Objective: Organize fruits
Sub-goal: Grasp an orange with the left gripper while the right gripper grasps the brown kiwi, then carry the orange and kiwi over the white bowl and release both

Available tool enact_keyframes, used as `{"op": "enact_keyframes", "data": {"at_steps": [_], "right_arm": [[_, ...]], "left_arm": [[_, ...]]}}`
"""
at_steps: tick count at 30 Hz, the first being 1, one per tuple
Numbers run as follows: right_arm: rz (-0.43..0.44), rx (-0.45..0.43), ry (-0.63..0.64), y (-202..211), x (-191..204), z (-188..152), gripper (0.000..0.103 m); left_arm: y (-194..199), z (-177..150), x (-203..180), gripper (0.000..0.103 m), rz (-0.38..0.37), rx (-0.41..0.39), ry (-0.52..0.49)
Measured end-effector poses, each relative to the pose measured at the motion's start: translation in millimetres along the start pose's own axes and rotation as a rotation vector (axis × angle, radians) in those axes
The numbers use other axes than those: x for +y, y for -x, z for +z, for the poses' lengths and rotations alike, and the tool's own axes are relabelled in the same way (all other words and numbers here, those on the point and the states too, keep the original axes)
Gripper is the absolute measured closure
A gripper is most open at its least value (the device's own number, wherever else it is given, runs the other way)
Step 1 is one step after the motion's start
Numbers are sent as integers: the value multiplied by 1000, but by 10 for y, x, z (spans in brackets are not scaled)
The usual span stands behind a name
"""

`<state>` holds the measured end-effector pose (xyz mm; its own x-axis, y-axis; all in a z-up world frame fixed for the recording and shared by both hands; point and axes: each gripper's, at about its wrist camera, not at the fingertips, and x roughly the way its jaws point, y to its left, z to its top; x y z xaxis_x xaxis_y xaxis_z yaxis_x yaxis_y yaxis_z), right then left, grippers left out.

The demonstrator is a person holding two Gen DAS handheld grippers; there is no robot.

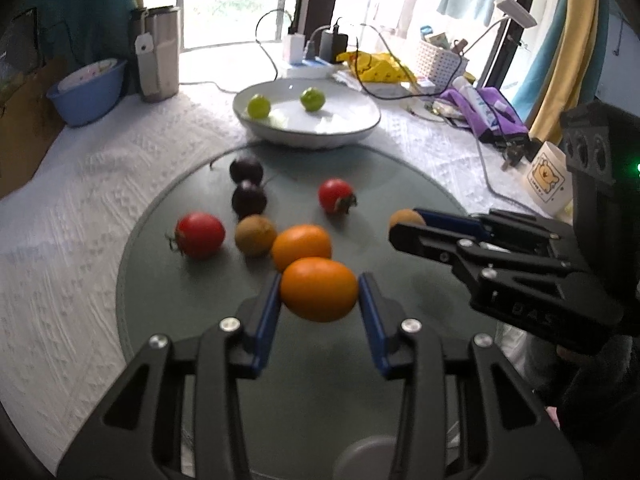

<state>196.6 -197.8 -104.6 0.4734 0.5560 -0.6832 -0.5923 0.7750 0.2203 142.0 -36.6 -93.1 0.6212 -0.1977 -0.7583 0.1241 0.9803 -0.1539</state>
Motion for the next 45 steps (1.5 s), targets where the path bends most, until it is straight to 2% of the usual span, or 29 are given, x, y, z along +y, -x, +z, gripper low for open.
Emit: {"op": "enact_keyframes", "data": {"at_steps": [10,17,36,45], "right_arm": [[-16,-30,2,75,-108,172,77],[-36,-44,-7,87,-222,310,77],[-43,-51,-9,-198,-537,814,77],[-49,-52,-13,-383,-670,1016,77]], "left_arm": [[23,235,-29,63,7,-31,-39],[7,520,20,63,6,-63,-56],[-432,1124,256,63,25,-21,-36],[-693,1311,319,63,22,5,-24]]}}
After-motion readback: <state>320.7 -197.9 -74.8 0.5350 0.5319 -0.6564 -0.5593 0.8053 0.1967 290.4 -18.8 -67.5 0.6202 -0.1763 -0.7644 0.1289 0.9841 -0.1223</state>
